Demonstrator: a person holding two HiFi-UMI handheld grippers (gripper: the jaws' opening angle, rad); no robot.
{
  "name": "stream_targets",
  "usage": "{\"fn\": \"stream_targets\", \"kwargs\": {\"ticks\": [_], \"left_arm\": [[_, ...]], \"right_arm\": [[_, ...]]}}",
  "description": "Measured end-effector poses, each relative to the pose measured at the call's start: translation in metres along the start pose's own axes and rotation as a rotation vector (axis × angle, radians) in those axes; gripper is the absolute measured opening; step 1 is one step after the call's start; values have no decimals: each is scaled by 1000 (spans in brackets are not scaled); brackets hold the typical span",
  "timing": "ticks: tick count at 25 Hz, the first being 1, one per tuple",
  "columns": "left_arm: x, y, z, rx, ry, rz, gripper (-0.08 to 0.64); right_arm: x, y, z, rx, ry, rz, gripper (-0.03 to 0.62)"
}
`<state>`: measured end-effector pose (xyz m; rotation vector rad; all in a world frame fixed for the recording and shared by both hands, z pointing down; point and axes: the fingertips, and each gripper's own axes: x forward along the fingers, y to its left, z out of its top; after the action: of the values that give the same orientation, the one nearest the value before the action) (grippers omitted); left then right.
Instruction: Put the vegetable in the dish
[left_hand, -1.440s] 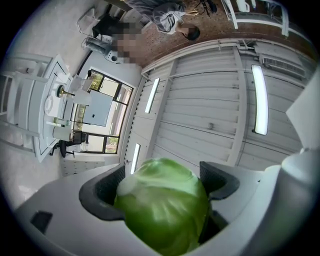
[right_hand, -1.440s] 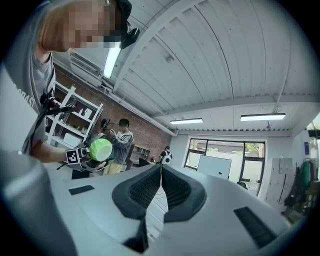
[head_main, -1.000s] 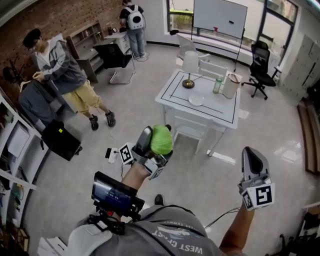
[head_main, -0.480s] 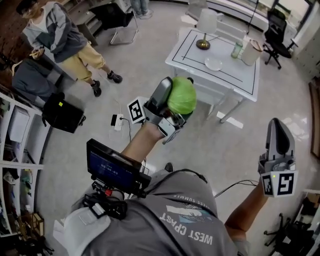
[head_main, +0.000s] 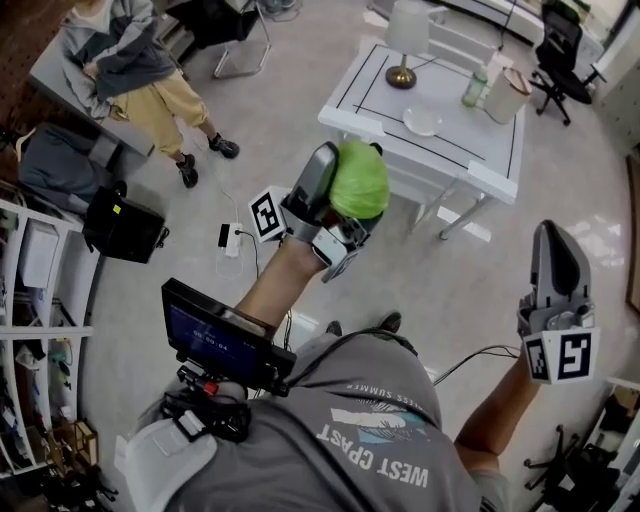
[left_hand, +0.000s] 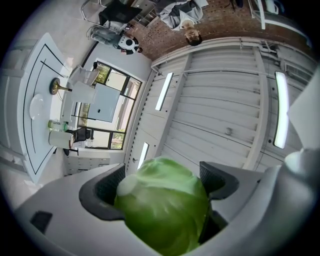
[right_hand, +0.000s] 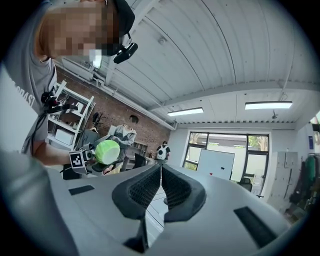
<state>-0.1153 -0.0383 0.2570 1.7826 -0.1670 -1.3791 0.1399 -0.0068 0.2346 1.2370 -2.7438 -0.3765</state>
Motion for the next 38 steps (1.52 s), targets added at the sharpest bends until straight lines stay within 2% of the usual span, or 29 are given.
{"fn": "stream_targets", "kwargs": {"ticks": [4,10,16,20,25,32,38], "left_arm": [[17,5,2,21,-16,-1,468],[47,37,-11,74,-39,-5,469],[60,54,-5,95,-45,20,469],[66,58,13,80,-34,32,469],[81,89,44,60,2,44,468],[94,108,89,21,49,41,469],[102,138,106,-10,56,62,469]], "right_arm": [[11,-18,3,1,-6,31,9],[15,-65,-11,-16,-24,78,9],[27,-86,-20,0,-33,91,9],[45,-85,-15,7,-27,71,9],[79,-92,-26,13,-13,44,9],[124,-90,-25,7,0,-11,9],[149,-96,-36,14,25,-21,9]]}}
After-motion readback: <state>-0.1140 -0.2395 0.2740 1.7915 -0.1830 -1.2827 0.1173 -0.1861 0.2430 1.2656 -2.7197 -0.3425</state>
